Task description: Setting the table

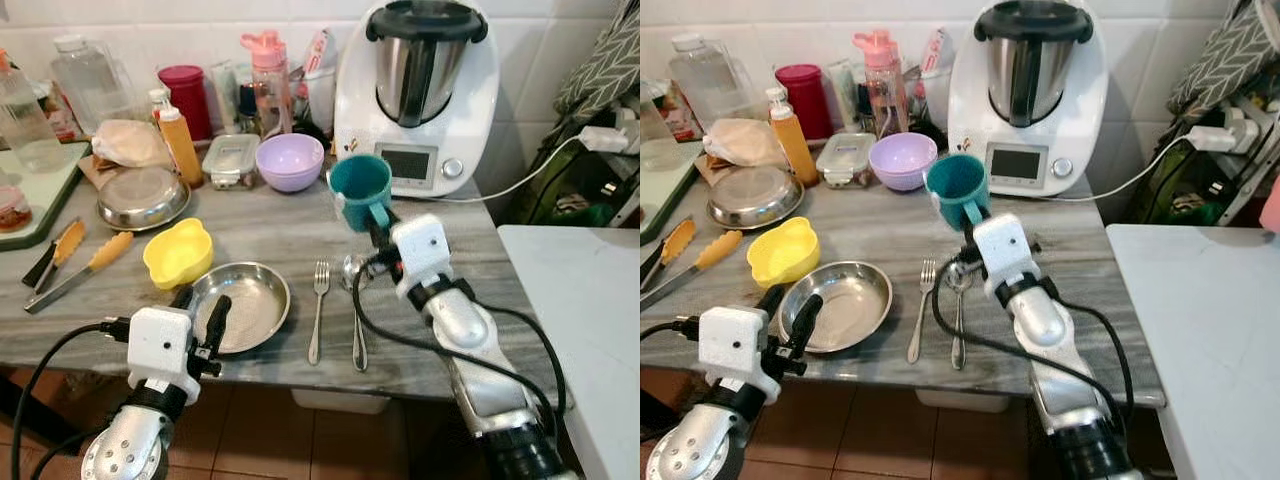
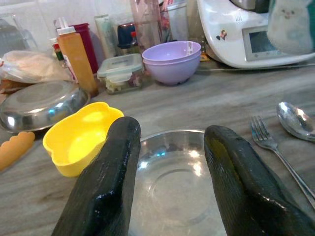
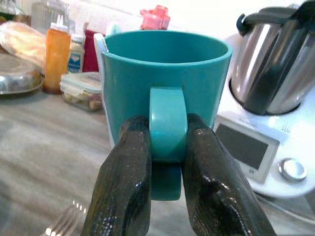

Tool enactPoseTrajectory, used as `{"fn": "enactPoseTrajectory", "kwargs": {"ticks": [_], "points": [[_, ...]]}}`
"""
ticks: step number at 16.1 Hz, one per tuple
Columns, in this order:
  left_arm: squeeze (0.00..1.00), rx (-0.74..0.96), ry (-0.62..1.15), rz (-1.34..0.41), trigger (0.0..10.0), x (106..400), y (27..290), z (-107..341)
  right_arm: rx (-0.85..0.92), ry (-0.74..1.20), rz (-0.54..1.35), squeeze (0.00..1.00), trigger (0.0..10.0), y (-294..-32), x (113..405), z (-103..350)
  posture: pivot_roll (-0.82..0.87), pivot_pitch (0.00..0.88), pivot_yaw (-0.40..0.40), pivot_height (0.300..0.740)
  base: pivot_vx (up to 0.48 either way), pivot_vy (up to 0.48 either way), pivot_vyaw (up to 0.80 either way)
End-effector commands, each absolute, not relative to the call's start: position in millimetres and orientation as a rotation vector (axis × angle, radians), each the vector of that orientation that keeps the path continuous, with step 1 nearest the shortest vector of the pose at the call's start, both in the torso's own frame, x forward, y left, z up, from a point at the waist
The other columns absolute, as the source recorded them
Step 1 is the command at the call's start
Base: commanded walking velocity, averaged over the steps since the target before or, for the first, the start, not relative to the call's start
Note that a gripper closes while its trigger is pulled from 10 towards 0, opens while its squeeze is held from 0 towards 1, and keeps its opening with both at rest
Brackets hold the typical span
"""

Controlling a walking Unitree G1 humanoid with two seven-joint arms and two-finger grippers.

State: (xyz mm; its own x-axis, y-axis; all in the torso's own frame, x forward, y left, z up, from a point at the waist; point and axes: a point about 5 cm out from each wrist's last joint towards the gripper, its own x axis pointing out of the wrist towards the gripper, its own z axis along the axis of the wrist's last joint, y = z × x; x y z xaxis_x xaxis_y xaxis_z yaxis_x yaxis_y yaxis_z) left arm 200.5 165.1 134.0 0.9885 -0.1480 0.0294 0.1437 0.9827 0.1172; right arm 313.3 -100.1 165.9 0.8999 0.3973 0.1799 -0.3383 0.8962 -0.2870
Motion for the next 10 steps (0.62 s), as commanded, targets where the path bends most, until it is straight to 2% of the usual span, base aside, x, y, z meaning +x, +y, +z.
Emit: {"fn": "enactPoseTrajectory", "kwargs": {"ticks": [1, 5, 10], "points": [[0.00, 0.128, -0.039, -0.153, 10.0, 198, 166, 137, -0.251, -0.260, 0.392, 0.00, 10.0, -100, 318, 173, -0.10, 0.071, 0.045, 0.740, 0.000, 0.000, 0.48], [0.00, 0.114, -0.014, -0.132, 10.0, 193, 168, 135, -0.254, -0.271, 0.414, 0.00, 10.0, -94, 331, 180, -0.07, 0.081, 0.037, 0.740, 0.000, 0.000, 0.80], [0.00, 0.099, -0.029, -0.148, 10.0, 201, 165, 140, -0.241, -0.264, 0.449, 0.00, 10.0, -83, 340, 178, -0.05, 0.077, 0.034, 0.740, 0.000, 0.000, 0.80]]}}
